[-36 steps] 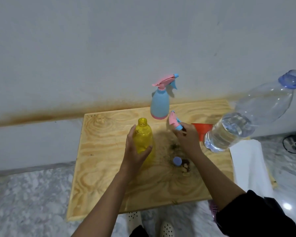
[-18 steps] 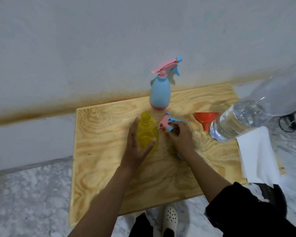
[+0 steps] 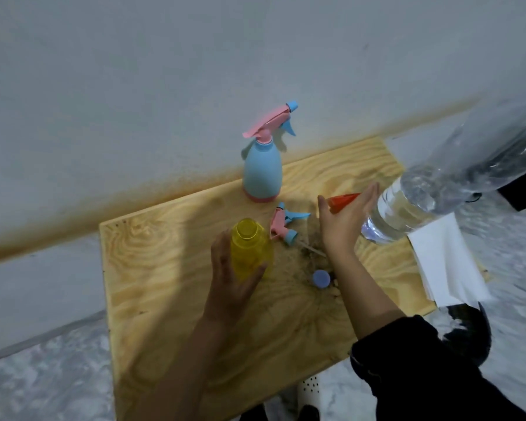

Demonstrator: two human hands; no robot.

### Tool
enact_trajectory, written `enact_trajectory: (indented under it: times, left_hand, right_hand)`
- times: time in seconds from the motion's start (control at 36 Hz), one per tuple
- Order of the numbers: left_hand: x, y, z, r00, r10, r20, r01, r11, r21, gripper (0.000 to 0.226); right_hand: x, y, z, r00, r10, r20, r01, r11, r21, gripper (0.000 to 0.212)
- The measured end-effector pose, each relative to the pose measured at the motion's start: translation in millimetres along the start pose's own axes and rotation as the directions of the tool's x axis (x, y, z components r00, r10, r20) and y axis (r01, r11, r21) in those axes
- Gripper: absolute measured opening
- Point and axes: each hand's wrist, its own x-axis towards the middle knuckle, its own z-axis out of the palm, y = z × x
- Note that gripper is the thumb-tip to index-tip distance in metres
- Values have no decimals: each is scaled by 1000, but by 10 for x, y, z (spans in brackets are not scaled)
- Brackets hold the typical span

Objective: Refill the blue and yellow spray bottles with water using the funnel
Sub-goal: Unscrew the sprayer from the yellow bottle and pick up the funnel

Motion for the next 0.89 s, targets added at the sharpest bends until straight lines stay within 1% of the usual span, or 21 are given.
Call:
enact_trajectory:
  times: [0.14,0.39,0.44,0.56,0.67,0.72,0.83,0.86,0.89]
  left_hand:
    - [0,-48,-20,999,6,40,-6,1000,2,72]
    - [-24,-83,-2,998,59,12,-58,997,-41,77]
    - [-27,-85,4,998,62,9,-61,998,-23,77]
    - [-19,-73,-12,999,38,27,-37,999,-40,77]
    - [-23,-144,-14,999,-7,39,9,999,-51,77]
    - [-22,-144,34,998,-42,42,44,998,-50,80]
    - [-49,-248,35,993,-89,74,93,994,-53,87]
    - [-3,-266,59,988,-111,110,119,990,-74,88]
    - [-2,-277,114,985,-114,127,122,991,-58,88]
  right_hand:
    - [92,-17,101,997,68,-28,-69,997,-24,99]
    - [202,-2,148,988,145,-42,-148,988,-54,96]
    - [206,-9,129,989,146,-27,-147,987,-57,96]
    - [211,2,84,988,151,15,-149,986,-76,97]
    - [183,8,32,983,176,46,-173,983,-66,97]
    - [205,36,18,974,217,64,-216,976,-31,97]
    - [64,18,-18,980,158,123,-165,985,46,94]
    - [74,-49,4,982,137,130,-147,987,67,92]
    - [48,-82,-15,979,132,155,-155,978,142,89]
